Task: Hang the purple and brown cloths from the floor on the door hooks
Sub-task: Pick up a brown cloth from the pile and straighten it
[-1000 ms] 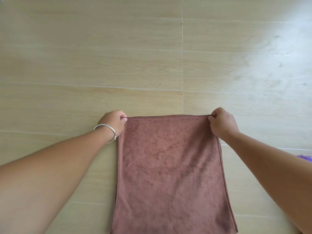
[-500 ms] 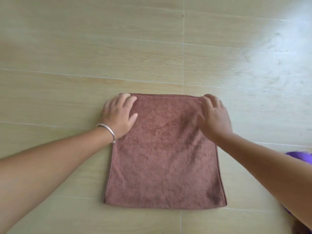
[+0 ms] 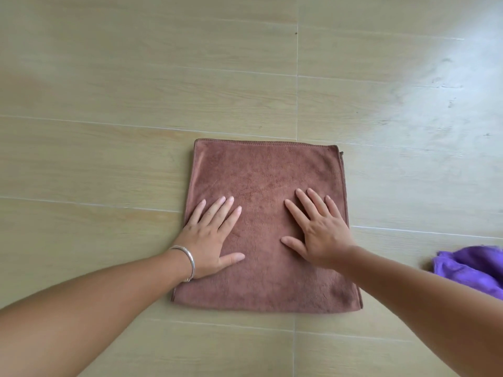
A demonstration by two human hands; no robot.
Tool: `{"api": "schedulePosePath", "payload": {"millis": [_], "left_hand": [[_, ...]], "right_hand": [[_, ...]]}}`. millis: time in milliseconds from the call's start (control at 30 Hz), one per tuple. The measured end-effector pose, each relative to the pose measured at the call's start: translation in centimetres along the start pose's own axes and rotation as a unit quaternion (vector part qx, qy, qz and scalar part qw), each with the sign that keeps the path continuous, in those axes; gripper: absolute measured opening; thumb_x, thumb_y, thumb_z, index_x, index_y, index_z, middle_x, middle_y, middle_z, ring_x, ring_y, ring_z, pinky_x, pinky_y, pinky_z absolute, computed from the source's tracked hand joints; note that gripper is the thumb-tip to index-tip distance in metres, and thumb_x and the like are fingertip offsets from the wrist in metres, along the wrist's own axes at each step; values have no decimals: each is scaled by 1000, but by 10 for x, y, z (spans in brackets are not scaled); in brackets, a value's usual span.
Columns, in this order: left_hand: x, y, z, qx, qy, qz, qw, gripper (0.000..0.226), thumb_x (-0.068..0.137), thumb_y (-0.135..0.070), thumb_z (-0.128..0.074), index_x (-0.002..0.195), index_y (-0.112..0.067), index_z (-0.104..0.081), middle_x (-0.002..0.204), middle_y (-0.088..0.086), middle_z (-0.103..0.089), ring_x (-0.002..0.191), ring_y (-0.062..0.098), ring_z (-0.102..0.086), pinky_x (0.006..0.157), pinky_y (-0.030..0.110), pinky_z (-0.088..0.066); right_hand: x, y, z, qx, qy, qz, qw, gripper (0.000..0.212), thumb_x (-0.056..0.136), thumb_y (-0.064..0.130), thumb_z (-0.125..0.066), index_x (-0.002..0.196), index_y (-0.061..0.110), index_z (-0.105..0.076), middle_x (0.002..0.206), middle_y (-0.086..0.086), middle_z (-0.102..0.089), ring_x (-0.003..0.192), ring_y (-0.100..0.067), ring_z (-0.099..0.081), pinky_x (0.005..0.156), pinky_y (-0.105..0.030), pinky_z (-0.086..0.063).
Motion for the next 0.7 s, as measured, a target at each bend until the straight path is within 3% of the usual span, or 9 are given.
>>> {"api": "schedulePosePath", "payload": {"millis": [133,300,400,500,700], "left_hand": [[35,26,11,27,3,28,999,94,79,-82,0,150,-22,15,160,5,15,146,19,17,117,47,7],[63,42,30,17,12,105,994,93,81,-77,-4,151,-18,9,160,6,11,147,20,11,119,46,3],[37,32,24,-8,-13,55,998,93,83,-76,-8,152,-15,5,161,5,7,147,18,9,119,44,-1],[-6,23,5,-4,-29,-17,999,89,88,-72,-19,153,-13,-5,161,8,-4,148,21,2,119,47,-8],[-43,34,-4,-28,-91,-104,990,72,86,-64,-46,142,-20,-45,151,10,-35,140,26,-31,112,51,-27]], "right_hand": [[39,-8,14,-5,-17,-44,999,82,84,76,-3,152,31,-5,161,-4,-5,147,-27,-1,117,-52,-7],[68,-17,28,32,-36,-104,993,73,92,66,-23,152,30,-5,161,-6,-3,147,-26,2,119,-50,-6],[39,-10,26,84,-99,-2,991,73,91,63,-34,151,25,-18,159,-8,-16,147,-25,-11,118,-48,-16],[-9,-6,2,84,-85,132,984,69,90,60,-43,147,22,-35,156,-9,-27,146,-25,-20,116,-48,-22],[-54,-23,-27,111,-136,198,964,51,93,53,-49,131,20,-58,145,-11,-45,140,-26,-34,112,-51,-31]]}}
Point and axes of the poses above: each hand's wrist, its own x-axis towards the middle knuckle, its own z-axis out of the back of the hand, y = z × x, the point moved 2 cm from there along x, towards the middle knuckle
